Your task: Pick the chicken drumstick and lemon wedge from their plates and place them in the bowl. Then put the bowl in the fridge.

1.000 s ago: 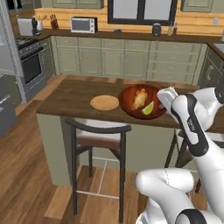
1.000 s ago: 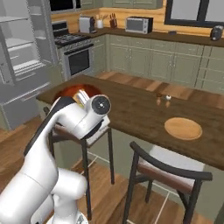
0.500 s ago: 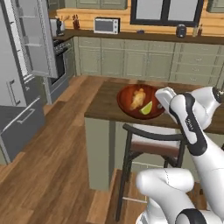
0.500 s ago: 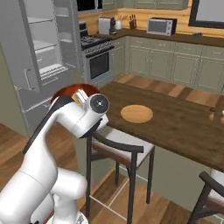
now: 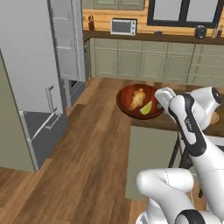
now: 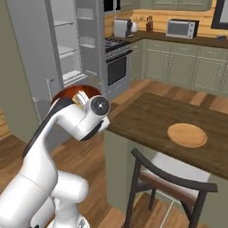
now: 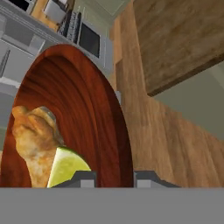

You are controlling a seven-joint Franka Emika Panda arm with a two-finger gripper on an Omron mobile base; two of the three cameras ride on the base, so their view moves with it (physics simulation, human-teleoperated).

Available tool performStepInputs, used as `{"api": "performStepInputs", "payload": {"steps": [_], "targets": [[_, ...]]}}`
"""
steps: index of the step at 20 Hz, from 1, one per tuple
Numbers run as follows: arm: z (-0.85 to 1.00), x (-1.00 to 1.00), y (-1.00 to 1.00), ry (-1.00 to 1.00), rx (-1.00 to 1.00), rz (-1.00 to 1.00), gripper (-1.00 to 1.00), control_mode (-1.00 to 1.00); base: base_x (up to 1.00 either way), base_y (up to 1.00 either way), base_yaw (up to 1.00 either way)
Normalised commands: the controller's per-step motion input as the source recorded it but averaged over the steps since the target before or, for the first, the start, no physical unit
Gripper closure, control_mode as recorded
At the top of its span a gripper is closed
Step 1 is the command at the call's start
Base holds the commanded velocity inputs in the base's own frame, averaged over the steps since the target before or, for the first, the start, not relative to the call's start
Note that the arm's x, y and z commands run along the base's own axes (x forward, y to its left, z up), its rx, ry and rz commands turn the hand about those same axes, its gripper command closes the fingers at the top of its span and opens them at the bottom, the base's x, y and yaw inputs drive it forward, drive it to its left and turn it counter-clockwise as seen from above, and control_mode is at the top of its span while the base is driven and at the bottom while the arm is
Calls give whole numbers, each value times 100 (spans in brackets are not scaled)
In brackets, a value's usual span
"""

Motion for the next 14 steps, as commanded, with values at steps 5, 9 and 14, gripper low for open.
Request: {"api": "performStepInputs", "payload": {"steps": [5,9,14], "targets": [[0,0,0,0,0,0,100,100,100,100,-15],[0,0,0,0,0,0,100,100,100,100,-25],[0,0,0,0,0,0,100,100,100,83,-37]]}}
